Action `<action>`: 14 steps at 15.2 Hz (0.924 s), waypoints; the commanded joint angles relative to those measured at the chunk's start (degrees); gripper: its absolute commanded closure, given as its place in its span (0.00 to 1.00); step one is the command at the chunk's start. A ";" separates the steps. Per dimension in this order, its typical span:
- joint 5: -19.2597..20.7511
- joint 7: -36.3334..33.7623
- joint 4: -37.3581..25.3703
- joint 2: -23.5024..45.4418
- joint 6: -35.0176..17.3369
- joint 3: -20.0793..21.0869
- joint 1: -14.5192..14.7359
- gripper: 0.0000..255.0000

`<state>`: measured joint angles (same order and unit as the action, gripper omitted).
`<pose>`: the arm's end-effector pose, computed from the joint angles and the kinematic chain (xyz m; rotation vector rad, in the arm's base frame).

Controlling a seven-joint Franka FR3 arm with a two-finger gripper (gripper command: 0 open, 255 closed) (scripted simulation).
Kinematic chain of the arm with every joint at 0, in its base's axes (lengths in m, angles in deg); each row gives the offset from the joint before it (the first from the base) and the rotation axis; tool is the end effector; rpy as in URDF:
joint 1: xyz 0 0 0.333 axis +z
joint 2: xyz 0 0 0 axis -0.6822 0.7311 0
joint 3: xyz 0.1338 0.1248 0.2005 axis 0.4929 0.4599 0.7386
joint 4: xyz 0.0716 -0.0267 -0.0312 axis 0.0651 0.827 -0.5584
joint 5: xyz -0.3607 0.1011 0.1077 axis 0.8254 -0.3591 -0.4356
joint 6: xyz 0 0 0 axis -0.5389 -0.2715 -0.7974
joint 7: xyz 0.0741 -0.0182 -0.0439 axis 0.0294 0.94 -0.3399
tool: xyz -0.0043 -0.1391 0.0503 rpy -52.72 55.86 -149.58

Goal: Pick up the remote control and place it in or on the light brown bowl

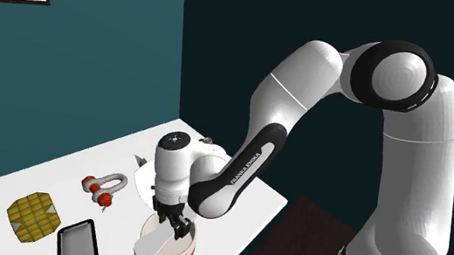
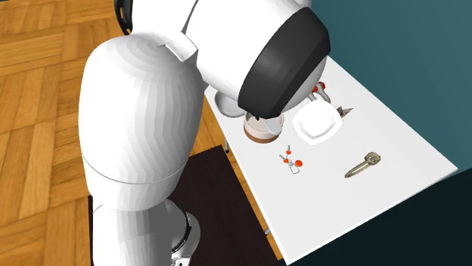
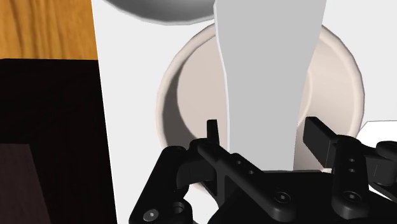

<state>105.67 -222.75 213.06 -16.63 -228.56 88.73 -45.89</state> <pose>0.4446 0.2850 0.1215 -2.2735 2.1422 -0.0089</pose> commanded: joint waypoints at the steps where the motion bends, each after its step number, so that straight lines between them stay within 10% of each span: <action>1: 0.08 -0.06 -0.01 0.06 -0.08 -0.06 0.05 1.00; 4: 0.08 -0.06 -0.01 0.06 -0.08 -0.06 0.05 1.00; 5: 0.08 -0.06 0.00 0.05 -0.08 -0.06 0.04 0.00; 14: -6.69 4.59 0.74 -6.63 4.91 5.17 -4.04 0.00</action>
<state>100.53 -219.19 213.60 -21.78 -224.74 92.79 -49.07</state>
